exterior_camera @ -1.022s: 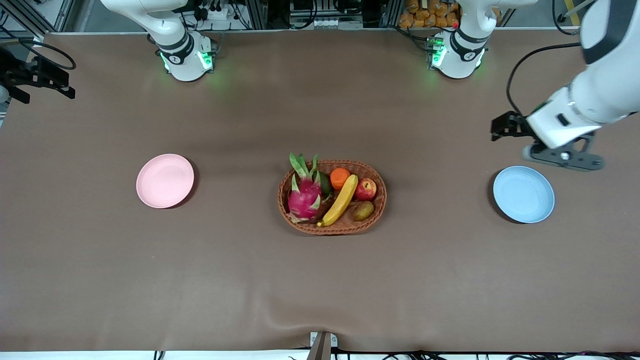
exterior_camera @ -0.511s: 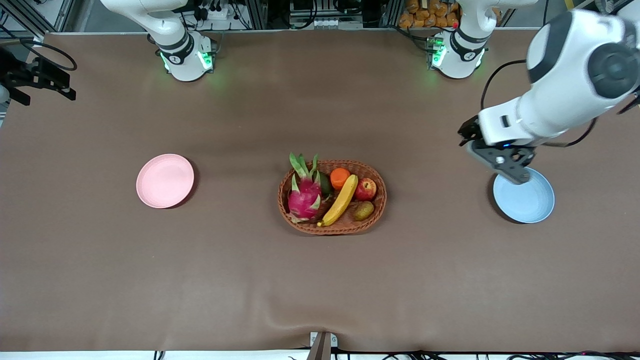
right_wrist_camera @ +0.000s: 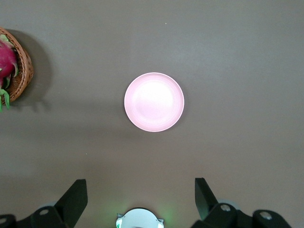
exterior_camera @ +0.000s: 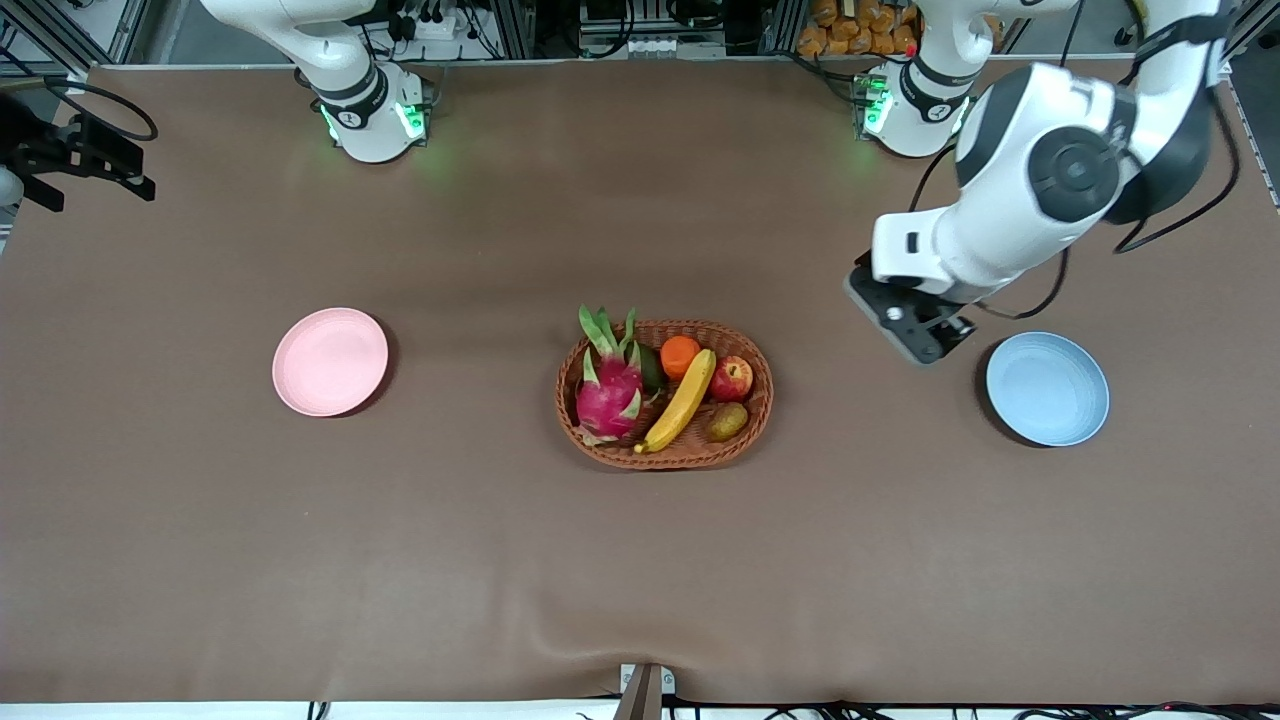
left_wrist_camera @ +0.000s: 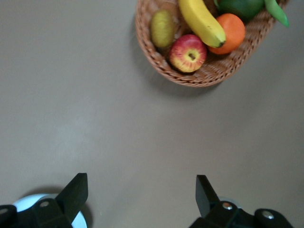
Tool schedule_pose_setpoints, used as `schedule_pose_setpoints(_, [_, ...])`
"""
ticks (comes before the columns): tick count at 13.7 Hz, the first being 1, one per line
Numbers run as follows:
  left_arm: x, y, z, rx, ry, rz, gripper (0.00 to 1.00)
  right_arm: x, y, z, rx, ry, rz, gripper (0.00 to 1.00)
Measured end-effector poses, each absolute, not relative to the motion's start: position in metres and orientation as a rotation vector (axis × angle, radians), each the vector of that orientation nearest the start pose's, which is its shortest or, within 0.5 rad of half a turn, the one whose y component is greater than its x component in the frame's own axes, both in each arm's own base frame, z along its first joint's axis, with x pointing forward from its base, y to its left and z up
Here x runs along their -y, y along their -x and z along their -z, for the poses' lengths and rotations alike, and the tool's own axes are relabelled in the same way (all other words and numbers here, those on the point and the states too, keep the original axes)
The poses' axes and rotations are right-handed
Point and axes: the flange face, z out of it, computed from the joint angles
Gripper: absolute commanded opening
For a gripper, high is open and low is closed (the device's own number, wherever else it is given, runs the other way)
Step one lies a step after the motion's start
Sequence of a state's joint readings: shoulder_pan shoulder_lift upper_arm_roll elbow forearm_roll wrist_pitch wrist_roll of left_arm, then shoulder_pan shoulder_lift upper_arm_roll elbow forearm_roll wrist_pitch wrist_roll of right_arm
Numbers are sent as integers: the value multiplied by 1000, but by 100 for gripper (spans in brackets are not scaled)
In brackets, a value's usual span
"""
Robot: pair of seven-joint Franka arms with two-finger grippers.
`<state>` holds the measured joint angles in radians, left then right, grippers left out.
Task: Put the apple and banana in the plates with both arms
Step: 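Lower the left gripper onto the red apple and close it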
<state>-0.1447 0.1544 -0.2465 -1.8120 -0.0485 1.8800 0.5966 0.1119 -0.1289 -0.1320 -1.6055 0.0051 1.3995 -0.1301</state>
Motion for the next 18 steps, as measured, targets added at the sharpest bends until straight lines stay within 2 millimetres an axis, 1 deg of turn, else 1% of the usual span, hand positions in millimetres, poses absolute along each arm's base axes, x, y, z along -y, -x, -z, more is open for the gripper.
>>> schedule_pose_setpoints(2, [229, -556, -429, -1625, 2806, -115, 100, 14, -496, -661, 175, 3107, -115, 100])
schedule_pose_setpoints(4, [240, -556, -410, -1685, 2777, -73, 100, 14, -496, -662, 175, 3107, -113, 100])
schedule_pose_setpoints(6, [256, -550, -388, -1723, 2756, -8, 100, 14, -496, -662, 175, 3107, -112, 100])
schedule_pose_setpoints(8, [272, -540, -360, -1756, 2736, 57, 100, 14, -496, -662, 176, 3107, -112, 100])
schedule_pose_setpoints(10, [280, -535, -337, -1738, 2754, 68, 100, 14, -496, -662, 176, 3107, -112, 100])
schedule_pose_setpoints(12, [289, -535, -322, -1669, 2807, 82, 100, 14, -497, -662, 176, 3108, -101, 100])
schedule_pose_setpoints(15, [314, -530, -299, -1618, 2852, 138, 100, 14, -497, -663, 176, 3108, -93, 100])
schedule_pose_setpoints(18, [322, -531, -277, -1614, 2866, 179, 100, 14, -497, -663, 177, 3108, -92, 100])
